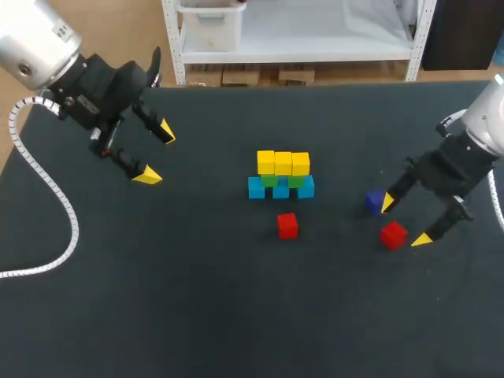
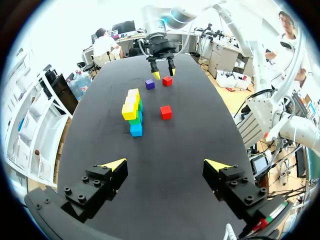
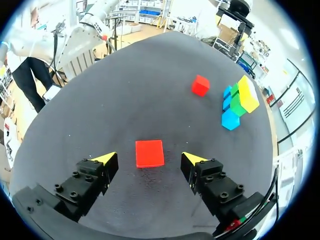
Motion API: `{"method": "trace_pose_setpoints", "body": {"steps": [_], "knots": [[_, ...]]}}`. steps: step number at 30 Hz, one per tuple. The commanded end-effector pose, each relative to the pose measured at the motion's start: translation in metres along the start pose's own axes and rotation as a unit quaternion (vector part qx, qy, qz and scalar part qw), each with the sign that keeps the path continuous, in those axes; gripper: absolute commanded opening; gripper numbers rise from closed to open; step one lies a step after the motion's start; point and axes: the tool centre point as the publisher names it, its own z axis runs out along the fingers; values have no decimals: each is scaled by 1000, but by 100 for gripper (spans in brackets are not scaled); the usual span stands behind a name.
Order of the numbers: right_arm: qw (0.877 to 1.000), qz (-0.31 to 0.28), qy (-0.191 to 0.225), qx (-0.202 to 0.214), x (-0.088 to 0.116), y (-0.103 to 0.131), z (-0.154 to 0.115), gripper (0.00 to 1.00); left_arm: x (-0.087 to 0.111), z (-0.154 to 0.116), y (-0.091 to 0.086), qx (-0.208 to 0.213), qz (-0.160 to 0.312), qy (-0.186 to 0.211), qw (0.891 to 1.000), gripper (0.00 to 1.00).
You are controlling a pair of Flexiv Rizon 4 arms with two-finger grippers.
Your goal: Place the blue cubes, place green cubes on the blue cubes, place the yellow cubes on the green cubes, then place the red cubes on the yellow cubes, and place purple cube on the red cubes.
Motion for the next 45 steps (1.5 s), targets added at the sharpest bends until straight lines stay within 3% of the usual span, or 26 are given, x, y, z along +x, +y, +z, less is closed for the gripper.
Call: {"method": "trace_pose_setpoints", "body": {"steps": [1,8,16,21,31,32,34,40,45], "knots": [[1000,-1,-2,-8,2,-5,3,75,0,0,2,1,1,0,1000,100],[1000,-6,0,-17,2,-4,5,69,0,0,2,1,1,0,1000,100],[1000,-10,-1,-25,1,-2,8,68,0,0,2,1,1,0,1000,100],[999,-15,-1,-28,2,-3,9,62,0,0,2,1,1,0,1000,100],[999,-19,-2,-30,5,-4,10,28,0,0,2,1,1,0,1000,100],[999,-19,-2,-30,5,-4,10,22,0,0,2,1,1,0,1000,100],[999,-16,-3,-27,5,-4,9,0,0,0,2,1,1,0,1000,100],[1000,9,-13,-12,0,-3,2,0,0,0,2,1,1,0,1000,100],[992,104,-41,50,-14,-9,-16,0,0,0,2,1,1,0,1000,100]]}}
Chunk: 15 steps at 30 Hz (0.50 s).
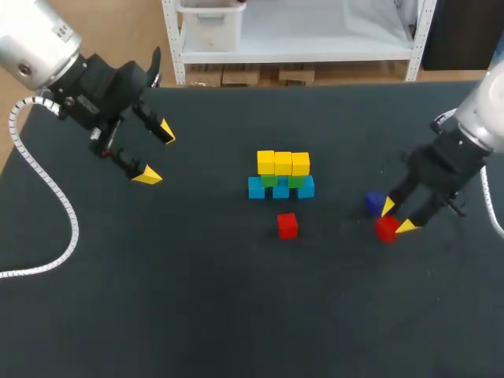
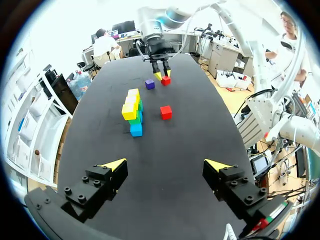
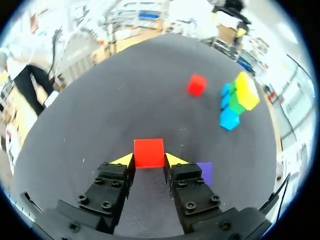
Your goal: Place the blue cubes, place green cubes on the blue cubes, place the yellow cubes on the green cubes, then place the red cubes on the yellow cubes, and place purple cube on the red cubes.
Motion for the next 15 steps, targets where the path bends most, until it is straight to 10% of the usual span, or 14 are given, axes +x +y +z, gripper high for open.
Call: {"method": "trace_pose_setpoints", "body": {"steps": [1,15], "knots": [[996,73,-14,55,-12,4,-20,0,0,0,2,1,1,0,1000,100],[957,207,22,200,-66,-37,-72,0,0,0,2,1,1,0,1000,100]]}}
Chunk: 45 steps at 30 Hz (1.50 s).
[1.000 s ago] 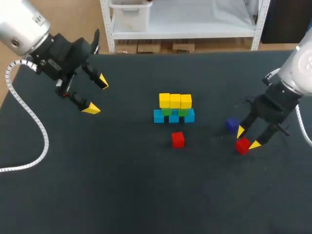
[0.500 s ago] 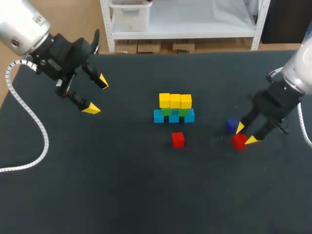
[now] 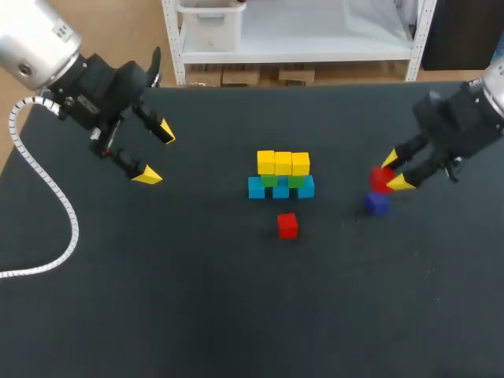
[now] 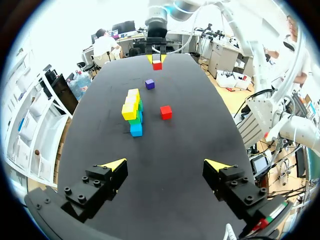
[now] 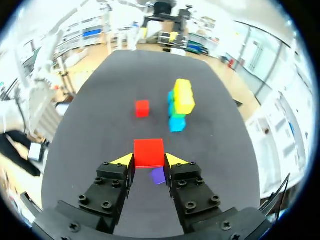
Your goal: Place the blue cubes, place green cubes on the blue cubes, place the yellow cubes on the green cubes, then place the red cubes on the yellow cubes, and place purple cube on the red cubes.
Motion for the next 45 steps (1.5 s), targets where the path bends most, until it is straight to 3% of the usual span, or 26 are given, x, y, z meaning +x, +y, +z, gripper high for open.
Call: {"method": "trace_pose_setpoints", "body": {"steps": [1,8,18,24,37,45], "knots": [[995,25,27,88,-19,5,-9,0,0,0,2,1,1,0,1000,100],[994,40,32,101,-40,-15,-1,0,0,0,2,1,1,0,1000,100],[996,32,57,55,-63,-43,23,0,0,0,2,1,1,0,1000,100],[996,29,63,51,-78,-57,37,0,0,0,2,1,1,0,1000,100],[996,20,78,44,-107,-64,73,0,0,0,2,1,1,0,1000,100],[995,20,84,42,-111,-64,80,0,0,0,2,1,1,0,1000,100]]}}
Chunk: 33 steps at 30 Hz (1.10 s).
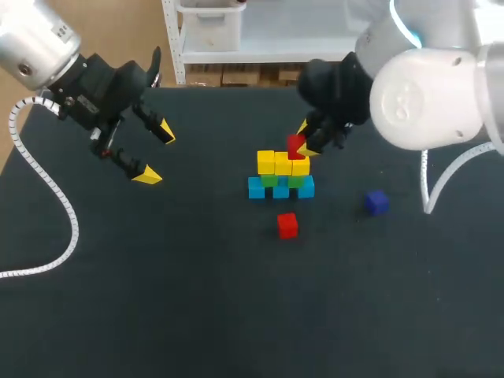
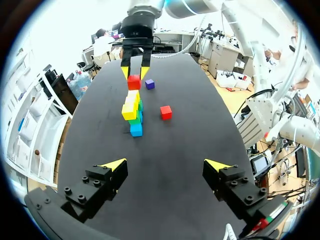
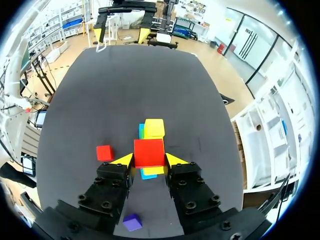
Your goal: Place the blue cubes, place green cubes on the blue cubes, place the yellow cubes on the green cubes, then place the red cubes on the yellow cubes, and place purple cube on the red cubes.
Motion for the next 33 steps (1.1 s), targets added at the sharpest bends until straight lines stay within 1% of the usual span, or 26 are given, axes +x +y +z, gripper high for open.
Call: {"method": "trace_pose_setpoints", "body": {"steps": [1,18,33], "knots": [[1000,1,3,-1,-2,-2,3,0,0,0,2,1,1,0,1000,100],[1000,13,22,15,5,-2,6,0,0,0,2,1,1,0,1000,100],[999,19,17,22,7,-3,12,0,0,0,2,1,1,0,1000,100]]}}
